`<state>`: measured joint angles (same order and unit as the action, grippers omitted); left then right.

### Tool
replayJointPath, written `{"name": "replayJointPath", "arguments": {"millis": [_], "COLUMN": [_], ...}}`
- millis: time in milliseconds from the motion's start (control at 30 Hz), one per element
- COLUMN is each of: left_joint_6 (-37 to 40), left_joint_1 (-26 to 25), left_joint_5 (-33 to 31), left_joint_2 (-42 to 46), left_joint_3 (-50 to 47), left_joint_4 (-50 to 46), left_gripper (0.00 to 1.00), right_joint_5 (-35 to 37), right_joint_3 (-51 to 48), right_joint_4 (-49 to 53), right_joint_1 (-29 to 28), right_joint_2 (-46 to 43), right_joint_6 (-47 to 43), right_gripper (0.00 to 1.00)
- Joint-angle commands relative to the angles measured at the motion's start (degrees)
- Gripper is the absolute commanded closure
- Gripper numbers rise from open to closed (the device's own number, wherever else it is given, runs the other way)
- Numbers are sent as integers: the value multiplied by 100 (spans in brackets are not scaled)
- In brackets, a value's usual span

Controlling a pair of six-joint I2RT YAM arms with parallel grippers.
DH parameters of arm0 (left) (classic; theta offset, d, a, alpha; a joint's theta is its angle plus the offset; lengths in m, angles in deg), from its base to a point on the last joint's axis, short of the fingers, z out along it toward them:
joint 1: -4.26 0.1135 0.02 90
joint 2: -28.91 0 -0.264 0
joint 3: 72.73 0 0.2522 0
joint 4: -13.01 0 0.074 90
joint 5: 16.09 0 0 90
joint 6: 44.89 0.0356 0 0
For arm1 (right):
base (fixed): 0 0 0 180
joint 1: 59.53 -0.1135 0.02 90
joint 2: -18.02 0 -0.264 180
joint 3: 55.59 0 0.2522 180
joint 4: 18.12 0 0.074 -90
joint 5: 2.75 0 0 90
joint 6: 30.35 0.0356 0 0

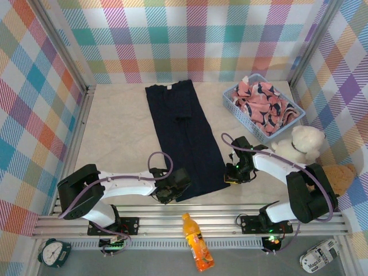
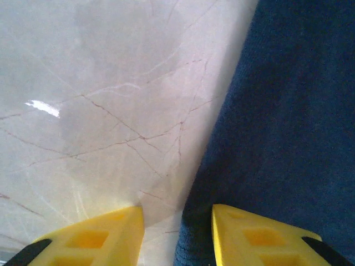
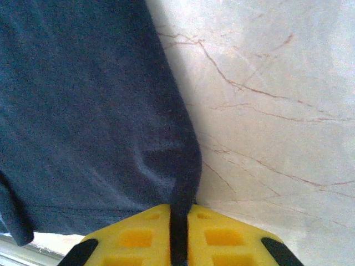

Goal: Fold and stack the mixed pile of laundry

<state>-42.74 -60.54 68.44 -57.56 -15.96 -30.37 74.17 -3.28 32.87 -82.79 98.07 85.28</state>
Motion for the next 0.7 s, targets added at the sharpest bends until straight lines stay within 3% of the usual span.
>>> {"name": "replayJointPath", "arguments": {"millis": [0, 433, 667], "left_joint_6": [-213, -413, -198], "left_joint_1": [-95, -164, -165], "left_joint_5": [59, 64, 36], "left_joint_2": [-462, -948, -1144], "left_joint_3": [17, 775, 1384], "left_joint_4": [1605, 1509, 785], "left_gripper": [63, 63, 76], "right_joint_5": [-177, -388, -405], "right_joint_3": [-71, -109, -127], "right_joint_4": [-93, -195, -192], "right_joint_1": [25, 25, 24], "right_joint_2": [37, 4, -7], "right_joint_6": [-101, -150, -198], "right_gripper": [89, 92, 93]}}
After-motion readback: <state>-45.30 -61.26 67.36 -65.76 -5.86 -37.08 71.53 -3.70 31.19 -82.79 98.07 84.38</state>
